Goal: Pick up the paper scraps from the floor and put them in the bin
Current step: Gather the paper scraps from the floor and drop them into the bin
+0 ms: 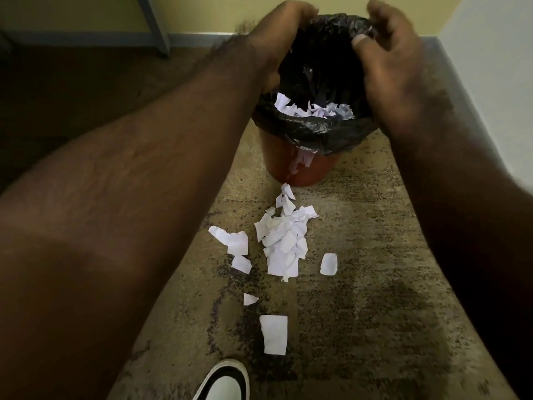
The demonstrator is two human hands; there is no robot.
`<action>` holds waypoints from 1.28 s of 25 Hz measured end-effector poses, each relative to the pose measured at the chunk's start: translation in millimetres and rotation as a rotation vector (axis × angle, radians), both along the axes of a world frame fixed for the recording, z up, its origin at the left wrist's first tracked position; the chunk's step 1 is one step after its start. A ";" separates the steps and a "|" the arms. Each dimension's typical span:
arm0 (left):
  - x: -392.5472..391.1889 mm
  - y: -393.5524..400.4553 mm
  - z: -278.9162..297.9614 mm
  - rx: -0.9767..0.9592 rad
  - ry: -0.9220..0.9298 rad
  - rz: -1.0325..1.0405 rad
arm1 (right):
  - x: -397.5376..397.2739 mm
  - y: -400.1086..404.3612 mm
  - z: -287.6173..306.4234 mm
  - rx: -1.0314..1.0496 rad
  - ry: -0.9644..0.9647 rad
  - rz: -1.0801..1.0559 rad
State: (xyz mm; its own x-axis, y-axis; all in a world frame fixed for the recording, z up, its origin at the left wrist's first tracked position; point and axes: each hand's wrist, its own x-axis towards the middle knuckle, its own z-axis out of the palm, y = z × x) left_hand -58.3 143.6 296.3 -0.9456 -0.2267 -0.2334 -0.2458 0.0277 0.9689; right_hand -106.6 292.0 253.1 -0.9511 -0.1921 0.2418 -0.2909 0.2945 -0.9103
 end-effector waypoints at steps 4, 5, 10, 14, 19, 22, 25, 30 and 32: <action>5.8 -22.2 -22.0 -0.092 0.368 0.373 | 62.0 52.2 -51.0 -0.240 0.169 -0.352; 16.8 -28.0 -29.6 -0.107 0.461 0.458 | 85.7 65.0 -80.1 -0.184 0.133 -0.440; 114.8 -38.2 -117.4 -0.305 0.511 0.534 | 260.3 88.2 -233.3 0.597 -0.028 0.002; 181.7 -42.5 -236.1 -0.656 -0.112 0.109 | 320.9 75.5 -279.5 0.960 -0.289 0.584; 207.2 -48.1 -291.2 -0.847 -0.476 -0.451 | 322.1 65.3 -289.5 1.022 -0.208 0.615; 204.9 -48.5 -300.8 -0.975 -0.534 -0.629 | 322.4 59.2 -293.3 0.994 -0.243 0.613; 203.7 -45.1 -304.4 -1.057 -0.587 -0.710 | 317.7 57.0 -292.3 1.010 -0.207 0.583; 215.9 -28.2 -312.7 -1.150 -0.580 -0.769 | 294.1 63.2 -284.8 0.801 -0.047 0.462; 221.2 -20.5 -316.5 -1.184 -0.540 -0.756 | 281.6 68.0 -275.7 0.739 -0.052 0.296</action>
